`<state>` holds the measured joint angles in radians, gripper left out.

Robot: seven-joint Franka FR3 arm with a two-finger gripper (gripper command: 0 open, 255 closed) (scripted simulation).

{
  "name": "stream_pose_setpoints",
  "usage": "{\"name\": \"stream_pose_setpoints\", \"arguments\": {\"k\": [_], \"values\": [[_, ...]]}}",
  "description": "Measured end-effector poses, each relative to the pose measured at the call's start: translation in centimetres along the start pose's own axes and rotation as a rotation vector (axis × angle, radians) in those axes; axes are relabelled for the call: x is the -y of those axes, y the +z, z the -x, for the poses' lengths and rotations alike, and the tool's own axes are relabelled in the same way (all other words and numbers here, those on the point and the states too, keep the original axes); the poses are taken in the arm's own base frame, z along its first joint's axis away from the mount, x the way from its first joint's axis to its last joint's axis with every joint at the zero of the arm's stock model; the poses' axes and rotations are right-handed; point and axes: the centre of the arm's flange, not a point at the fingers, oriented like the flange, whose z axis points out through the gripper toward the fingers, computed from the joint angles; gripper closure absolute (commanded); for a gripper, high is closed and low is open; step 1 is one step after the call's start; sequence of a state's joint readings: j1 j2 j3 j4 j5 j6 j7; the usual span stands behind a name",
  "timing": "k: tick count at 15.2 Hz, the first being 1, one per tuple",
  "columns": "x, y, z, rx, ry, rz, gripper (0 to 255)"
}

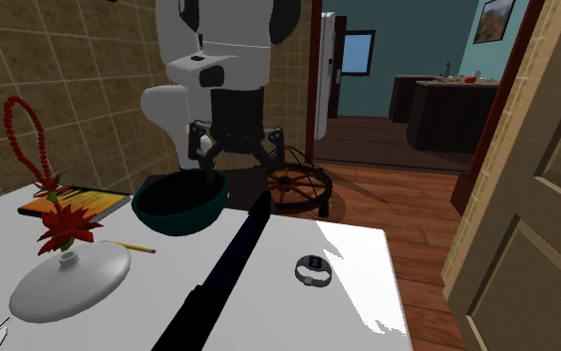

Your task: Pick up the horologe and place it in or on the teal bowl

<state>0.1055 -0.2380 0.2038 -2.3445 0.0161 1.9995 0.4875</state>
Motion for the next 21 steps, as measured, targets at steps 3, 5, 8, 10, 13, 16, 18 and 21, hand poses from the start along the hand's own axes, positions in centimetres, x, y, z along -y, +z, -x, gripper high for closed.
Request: {"name": "stream_pose_setpoints", "arguments": {"k": [3, 5, 8, 10, 13, 16, 18, 21], "values": [[2.6, 2.0, -1.7, -0.009, 0.001, 0.001, 0], [4.9, 2.8, -2.9, -0.016, 0.002, 0.001, 0], [8.2, 4.8, -4.8, -0.027, 0.004, 0.0, 0], [10.2, 5.9, -5.9, -0.034, 0.005, -0.001, 0], [12.8, 7.5, -7.4, -0.043, 0.006, -0.001, 0], [13.7, 9.0, -7.9, -0.045, 0.006, -0.001, 0], [13.8, 10.0, -8.0, -0.046, 0.007, 0.0, 0], [13.8, 11.4, -8.2, -0.046, 0.007, 0.0, 0]]}}
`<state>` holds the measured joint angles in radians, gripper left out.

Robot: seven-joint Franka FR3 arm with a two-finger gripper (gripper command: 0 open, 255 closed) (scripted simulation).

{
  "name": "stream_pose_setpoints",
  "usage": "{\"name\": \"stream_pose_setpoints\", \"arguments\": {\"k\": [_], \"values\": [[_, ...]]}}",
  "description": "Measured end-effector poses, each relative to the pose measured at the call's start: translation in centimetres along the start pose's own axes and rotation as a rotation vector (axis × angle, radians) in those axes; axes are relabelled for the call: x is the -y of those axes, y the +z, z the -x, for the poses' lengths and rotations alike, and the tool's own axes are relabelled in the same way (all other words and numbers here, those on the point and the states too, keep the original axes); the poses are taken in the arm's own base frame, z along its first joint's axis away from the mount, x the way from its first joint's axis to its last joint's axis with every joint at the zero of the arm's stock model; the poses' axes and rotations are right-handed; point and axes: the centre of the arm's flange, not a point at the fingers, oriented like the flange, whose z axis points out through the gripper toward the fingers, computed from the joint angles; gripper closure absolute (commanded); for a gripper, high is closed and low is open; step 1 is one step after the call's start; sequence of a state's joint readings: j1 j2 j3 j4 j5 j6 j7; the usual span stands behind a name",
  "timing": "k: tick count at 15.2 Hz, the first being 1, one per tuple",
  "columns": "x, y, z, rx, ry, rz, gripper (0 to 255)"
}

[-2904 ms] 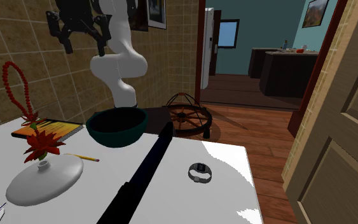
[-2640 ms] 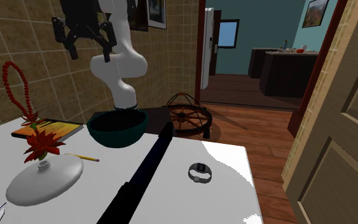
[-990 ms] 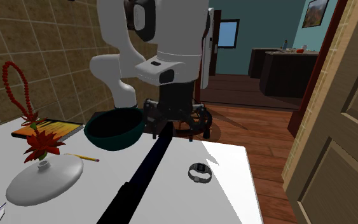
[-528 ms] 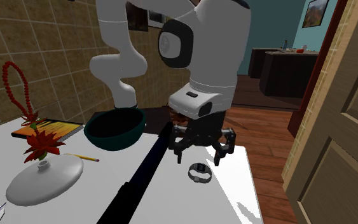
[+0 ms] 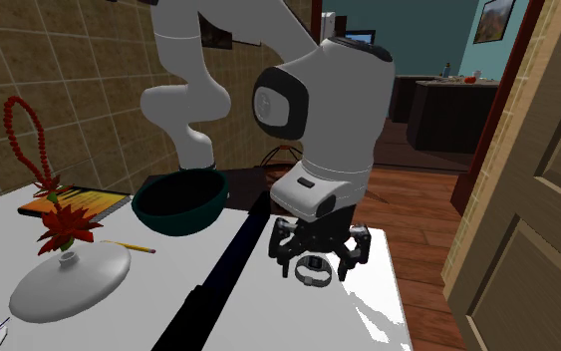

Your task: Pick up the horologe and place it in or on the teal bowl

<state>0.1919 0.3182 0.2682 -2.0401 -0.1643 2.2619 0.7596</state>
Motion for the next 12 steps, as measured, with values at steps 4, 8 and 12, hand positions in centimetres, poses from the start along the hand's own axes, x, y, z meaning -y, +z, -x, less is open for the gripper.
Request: {"name": "stream_pose_setpoints", "arguments": {"k": [4, 8, 12], "values": [[0.09, 0.37, -0.02, 0.0, 0.0, 0.0, 0], [0.08, 0.35, -0.03, -0.001, 0.0, -0.001, 255], [0.07, 0.35, -0.04, -0.001, 0.0, 0.0, 255]]}}
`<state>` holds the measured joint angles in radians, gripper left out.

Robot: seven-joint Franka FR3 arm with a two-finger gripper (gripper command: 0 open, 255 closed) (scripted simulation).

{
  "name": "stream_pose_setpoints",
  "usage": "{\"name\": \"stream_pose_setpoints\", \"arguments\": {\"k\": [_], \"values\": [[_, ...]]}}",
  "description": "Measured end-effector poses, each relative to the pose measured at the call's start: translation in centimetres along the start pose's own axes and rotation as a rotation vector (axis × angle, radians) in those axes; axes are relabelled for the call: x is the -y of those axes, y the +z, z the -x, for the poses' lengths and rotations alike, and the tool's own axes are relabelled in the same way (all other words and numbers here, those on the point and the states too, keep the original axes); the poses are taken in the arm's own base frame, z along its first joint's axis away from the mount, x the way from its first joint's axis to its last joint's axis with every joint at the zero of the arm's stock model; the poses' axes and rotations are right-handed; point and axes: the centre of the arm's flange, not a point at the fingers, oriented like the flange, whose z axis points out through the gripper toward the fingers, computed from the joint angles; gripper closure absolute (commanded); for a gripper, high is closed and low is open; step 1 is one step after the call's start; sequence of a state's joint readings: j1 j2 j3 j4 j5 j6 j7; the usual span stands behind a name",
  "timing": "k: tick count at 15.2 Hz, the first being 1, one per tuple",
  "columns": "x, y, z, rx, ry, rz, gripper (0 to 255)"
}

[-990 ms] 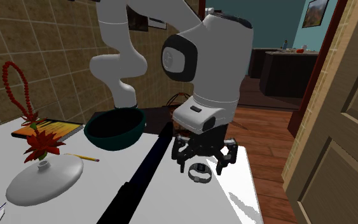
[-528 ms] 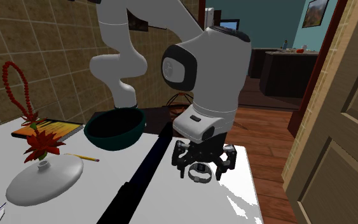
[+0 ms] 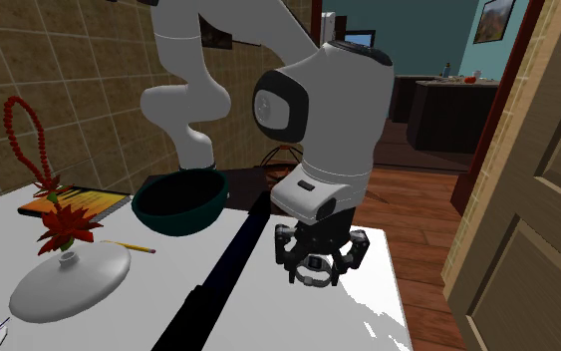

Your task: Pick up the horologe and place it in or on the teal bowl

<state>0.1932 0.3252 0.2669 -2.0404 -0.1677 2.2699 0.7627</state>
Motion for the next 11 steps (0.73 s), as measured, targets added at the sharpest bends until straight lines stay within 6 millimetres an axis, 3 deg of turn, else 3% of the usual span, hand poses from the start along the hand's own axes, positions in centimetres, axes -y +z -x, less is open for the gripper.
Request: {"name": "stream_pose_setpoints", "arguments": {"k": [6, 11], "values": [[0.0, -0.2, 0.0, 0.0, 0.0, 0.0, 255], [-0.1, -2.6, 0.1, 0.0, 0.0, 0.0, 255]]}}
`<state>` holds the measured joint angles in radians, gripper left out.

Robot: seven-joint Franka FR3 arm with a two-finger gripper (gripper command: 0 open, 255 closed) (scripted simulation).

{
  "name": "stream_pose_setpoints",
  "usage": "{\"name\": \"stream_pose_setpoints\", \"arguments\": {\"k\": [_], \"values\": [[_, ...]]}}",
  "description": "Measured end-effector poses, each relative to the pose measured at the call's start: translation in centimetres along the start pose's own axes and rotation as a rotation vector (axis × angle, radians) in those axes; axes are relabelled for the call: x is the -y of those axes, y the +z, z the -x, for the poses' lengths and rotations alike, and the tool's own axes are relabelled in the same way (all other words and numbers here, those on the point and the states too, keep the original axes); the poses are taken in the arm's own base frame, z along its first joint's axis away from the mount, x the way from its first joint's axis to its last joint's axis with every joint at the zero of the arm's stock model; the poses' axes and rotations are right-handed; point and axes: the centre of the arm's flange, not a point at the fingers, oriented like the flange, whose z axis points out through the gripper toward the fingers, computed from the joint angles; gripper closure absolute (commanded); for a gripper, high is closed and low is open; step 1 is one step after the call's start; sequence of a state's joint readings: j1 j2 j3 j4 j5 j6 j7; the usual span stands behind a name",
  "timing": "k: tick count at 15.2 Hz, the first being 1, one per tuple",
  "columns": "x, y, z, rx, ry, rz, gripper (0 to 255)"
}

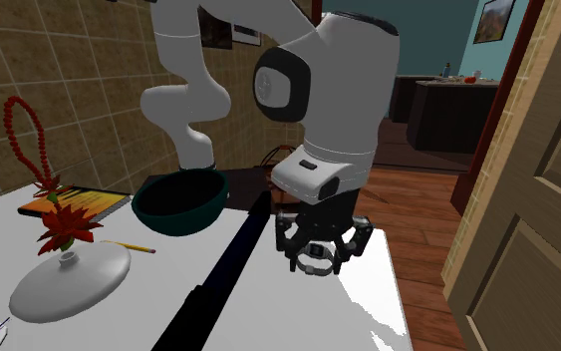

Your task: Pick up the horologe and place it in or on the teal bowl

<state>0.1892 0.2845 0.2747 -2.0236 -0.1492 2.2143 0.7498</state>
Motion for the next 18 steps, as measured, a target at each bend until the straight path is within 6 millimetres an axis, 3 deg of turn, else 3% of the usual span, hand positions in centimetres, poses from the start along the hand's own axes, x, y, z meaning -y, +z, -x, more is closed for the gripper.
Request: {"name": "stream_pose_setpoints", "arguments": {"k": [18], "values": [[-0.9, -9.5, 0.4, 0.0, 0.0, 0.0, 255]]}}
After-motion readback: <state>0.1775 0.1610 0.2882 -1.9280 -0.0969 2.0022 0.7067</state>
